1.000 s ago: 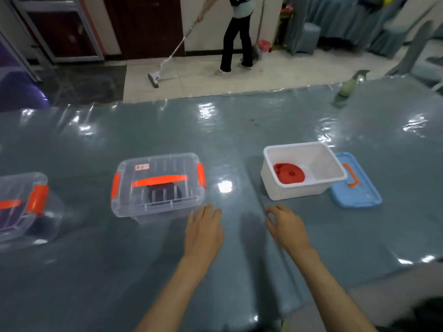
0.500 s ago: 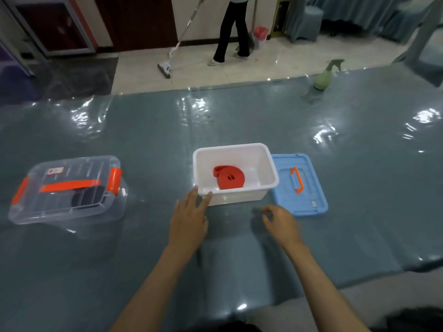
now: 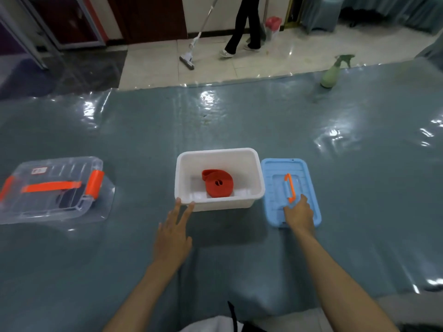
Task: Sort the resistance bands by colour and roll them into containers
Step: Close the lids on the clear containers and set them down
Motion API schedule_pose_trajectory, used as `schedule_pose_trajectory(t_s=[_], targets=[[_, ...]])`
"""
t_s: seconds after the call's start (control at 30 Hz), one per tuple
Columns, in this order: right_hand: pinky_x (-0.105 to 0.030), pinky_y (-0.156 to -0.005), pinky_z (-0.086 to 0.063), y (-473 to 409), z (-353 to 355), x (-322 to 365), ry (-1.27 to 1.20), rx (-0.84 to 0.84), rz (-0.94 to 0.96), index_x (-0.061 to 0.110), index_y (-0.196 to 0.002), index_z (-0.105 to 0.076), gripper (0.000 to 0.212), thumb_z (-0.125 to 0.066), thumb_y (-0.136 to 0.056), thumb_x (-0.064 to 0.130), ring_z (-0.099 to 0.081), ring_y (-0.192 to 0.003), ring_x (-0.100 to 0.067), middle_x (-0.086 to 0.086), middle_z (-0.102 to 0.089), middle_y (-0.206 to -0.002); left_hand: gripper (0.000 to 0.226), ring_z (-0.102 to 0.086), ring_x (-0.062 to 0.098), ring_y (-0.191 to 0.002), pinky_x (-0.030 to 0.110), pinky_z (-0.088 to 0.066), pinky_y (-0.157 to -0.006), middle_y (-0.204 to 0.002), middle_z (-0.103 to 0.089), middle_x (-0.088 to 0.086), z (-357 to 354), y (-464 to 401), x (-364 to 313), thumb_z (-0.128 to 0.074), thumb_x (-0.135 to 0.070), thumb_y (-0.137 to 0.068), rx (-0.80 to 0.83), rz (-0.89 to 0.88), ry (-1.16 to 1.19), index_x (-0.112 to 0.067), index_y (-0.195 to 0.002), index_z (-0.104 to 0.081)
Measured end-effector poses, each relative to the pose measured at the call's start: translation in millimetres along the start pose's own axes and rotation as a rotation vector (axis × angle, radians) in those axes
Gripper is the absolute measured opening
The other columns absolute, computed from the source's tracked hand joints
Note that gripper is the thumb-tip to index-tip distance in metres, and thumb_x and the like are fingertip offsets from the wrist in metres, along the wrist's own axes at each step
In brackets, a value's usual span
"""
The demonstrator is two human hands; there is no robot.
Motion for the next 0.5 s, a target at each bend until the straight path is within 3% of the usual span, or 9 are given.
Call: schedule_pose_trajectory(t_s=[0.2, 0.4, 0.5], targets=[[-0.043, -0.084, -0.053, -30, 0, 5, 0.003, -0.057, -0.058, 0.016, -0.11, -0.071, 0.022, -0.064, -0.093, 0.028, -0.068, -0.104, -0.042, -0.019, -0.073, -0.112, 0.116, -0.06, 0.034, -0.124, 0.06, -0.046, -0.108, -0.173, 0.016, -0.012, -4, 3, -4, -0.065, -0.001, -0.075, -0.041, 0.025, 0.068, -0.045, -0.164, -0.005], [-0.036, -0.069, -0.039, -45, 8, 5, -0.095, -0.171, -0.025, 0.011, -0.091, -0.068, 0.016, -0.061, -0.1, 0.022, -0.057, -0.08, -0.033, -0.019, -0.072, -0.097, 0.11, -0.063, 0.031, -0.106, 0.051, -0.054, -0.097, -0.173, 0.015, -0.015, -4, 1, -2, -0.066, -0.004, -0.079, -0.087, 0.02, 0.053, -0.047, -0.163, -0.01], [-0.041, -0.075, -0.045, -52, 18, 12, -0.202, -0.229, 0.044, 0.016, -0.09, -0.068, 0.019, -0.056, -0.103, 0.024, -0.064, -0.09, -0.038, -0.016, -0.072, -0.1, 0.098, -0.061, 0.028, -0.115, 0.042, -0.054, -0.095, -0.175, -0.003, -0.01, -1, 0, 0, -0.069, -0.006, -0.084, -0.145, -0.007, 0.069, -0.042, -0.162, -0.023]])
Point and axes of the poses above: each hand's wrist, its own y-axis away from the middle knuckle, its own z-axis out of the back of the hand, x = y × z, the point moved 3 cm from there along -y, towards the middle knuckle
